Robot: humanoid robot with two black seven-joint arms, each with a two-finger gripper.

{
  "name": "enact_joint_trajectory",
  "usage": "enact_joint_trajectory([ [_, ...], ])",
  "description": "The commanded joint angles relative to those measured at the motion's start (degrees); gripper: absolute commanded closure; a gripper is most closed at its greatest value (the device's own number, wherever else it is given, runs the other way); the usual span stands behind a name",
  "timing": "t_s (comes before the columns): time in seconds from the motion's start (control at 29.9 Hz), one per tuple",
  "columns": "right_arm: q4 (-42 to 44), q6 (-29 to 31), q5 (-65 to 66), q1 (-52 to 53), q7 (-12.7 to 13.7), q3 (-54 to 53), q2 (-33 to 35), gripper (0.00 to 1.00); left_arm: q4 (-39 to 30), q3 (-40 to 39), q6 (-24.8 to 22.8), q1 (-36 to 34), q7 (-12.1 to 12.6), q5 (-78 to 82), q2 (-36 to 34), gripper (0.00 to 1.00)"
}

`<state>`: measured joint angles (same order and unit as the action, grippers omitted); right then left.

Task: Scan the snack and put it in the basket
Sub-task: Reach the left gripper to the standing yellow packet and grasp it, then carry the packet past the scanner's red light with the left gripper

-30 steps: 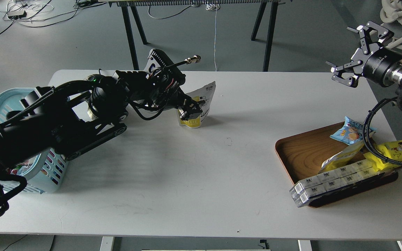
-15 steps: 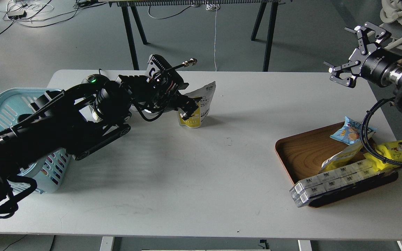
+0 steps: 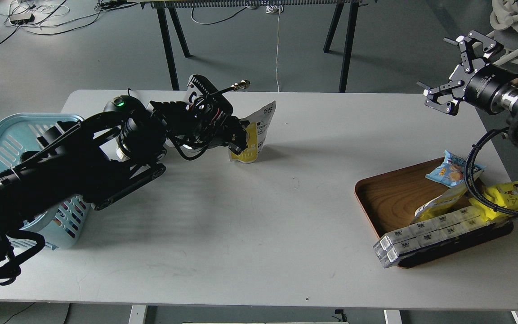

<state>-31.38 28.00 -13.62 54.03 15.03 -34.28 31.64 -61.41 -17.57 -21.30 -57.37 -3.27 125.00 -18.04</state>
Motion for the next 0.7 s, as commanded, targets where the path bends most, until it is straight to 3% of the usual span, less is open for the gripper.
enact_joint_trajectory([
  [0.0,0.09,0.0,0.0,-0.06,0.0,0.0,0.0,0.0,-0.64,0.0,1.96,0.33,-0.68,0.0,-0.59,0.99],
  [0.27,0.0,0.0,0.0,-0.06,0.08,0.0,0.0,0.0,-9.51,-0.88,3.72,-0.28,-1.39,0.0,-7.87,0.99],
  [0.67,0.0,0.0,0.0,0.47,0.08,0.0,0.09,0.0,-33.23,-5.1,3.11,-0.11,-4.55,0.0,-29.22,0.99],
])
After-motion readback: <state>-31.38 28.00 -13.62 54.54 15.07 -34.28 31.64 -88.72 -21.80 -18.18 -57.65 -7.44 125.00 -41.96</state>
